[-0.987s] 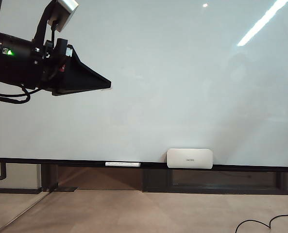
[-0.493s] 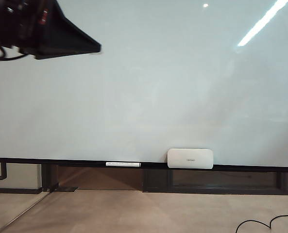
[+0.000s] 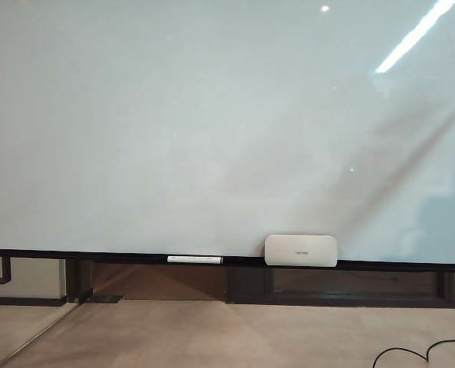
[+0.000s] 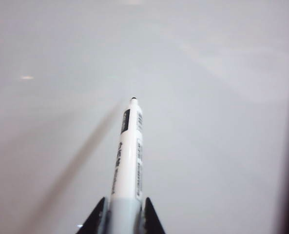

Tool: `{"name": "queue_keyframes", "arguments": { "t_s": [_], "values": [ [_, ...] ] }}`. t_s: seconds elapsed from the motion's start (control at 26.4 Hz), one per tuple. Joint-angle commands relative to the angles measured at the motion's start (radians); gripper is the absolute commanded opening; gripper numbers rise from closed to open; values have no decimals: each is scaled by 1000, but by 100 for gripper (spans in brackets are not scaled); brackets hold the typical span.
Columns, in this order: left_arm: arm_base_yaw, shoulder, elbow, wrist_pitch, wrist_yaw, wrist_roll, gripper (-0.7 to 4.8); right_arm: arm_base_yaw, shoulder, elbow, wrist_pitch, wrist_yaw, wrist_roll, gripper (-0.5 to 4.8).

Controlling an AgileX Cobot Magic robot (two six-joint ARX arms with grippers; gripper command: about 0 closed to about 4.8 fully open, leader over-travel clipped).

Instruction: Reach to the right to find the marker pen, pick it up, and write the number 14 on the whiteboard.

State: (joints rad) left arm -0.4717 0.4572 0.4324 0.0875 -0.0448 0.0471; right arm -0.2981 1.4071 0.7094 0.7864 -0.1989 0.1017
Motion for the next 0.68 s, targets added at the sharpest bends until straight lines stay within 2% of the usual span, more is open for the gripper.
{"name": "queue_keyframes", "arguments": {
  "t_s": [0.04, 0.08, 0.15, 0.27, 0.46, 0.68],
  "values": [
    [0, -58, 3, -14, -1, 6, -6, 146, -61, 4, 2, -4, 5, -1],
    [1, -64, 3, -3, 34, 44, -6, 229, -65, 12, 2, -2, 10, -1],
    [1, -65, 4, 23, 74, 53, -6, 333, -57, 34, -14, 0, 27, -1],
    [1, -65, 10, 56, 75, 51, -6, 437, -48, 73, -63, 24, 25, -1],
    [1, -64, 44, 64, 101, 101, -6, 563, -12, 148, -81, 24, 25, -1],
    [9, -64, 87, 13, 133, 103, -6, 672, 53, 254, -113, 22, 23, -1]
  ]
}}
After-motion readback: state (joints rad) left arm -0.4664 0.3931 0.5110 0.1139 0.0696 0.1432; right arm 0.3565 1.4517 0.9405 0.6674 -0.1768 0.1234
